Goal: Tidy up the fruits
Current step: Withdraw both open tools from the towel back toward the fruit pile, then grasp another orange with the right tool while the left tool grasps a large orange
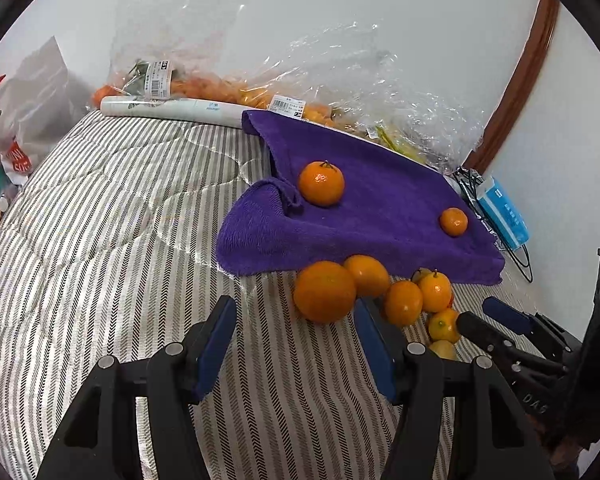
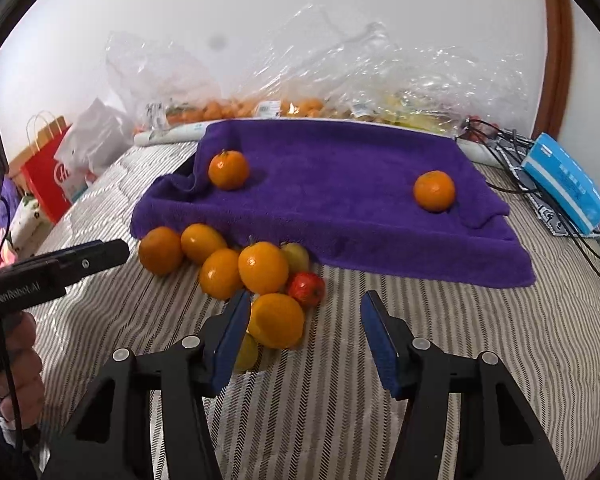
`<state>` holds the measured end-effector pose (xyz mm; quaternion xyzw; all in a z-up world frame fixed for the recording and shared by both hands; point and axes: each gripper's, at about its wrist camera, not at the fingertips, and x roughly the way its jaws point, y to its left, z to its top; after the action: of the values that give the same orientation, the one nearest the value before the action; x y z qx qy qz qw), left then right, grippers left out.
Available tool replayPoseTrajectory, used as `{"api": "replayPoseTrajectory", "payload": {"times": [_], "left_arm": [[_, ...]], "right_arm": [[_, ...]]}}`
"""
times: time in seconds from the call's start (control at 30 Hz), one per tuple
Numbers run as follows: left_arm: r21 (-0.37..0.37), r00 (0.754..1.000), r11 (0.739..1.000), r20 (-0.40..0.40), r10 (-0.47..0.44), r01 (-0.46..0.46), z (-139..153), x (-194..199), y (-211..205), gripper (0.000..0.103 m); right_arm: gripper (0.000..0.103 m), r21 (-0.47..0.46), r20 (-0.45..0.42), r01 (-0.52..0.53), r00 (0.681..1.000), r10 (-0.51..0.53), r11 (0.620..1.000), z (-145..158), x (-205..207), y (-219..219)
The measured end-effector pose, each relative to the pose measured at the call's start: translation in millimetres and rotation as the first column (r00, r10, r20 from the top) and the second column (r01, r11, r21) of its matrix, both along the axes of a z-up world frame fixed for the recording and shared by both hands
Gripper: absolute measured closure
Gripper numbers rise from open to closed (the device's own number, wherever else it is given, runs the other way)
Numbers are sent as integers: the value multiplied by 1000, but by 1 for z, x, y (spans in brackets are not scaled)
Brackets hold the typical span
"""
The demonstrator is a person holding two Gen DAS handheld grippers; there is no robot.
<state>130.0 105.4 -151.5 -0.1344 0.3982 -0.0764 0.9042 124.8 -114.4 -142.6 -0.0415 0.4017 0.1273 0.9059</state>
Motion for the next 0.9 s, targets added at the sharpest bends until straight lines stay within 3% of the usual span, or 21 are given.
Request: {"api": "replayPoseTrajectory", "payload": {"times": [0.17,0.6,0.8,0.9], "left_arm": [[33,1000,999,4,13,-13,0,0,0,45],[-36,999,998,-17,43,-43,-3,1,15,45],[-25,999,999,-13,41,-41,-3,2,14,45],[-18,999,999,-12,41,-42,-4,2,14,45]], "right_arm": [[51,-19,-26,-14,1000,13,1000,-5,3,4],[57,-10,-58,-29,998,29,1000,-9,8,9],[57,35,-133,-45,990,49,998,-12,20,9],[68,45,-157,-43,986,50,998,-15,23,7]]}}
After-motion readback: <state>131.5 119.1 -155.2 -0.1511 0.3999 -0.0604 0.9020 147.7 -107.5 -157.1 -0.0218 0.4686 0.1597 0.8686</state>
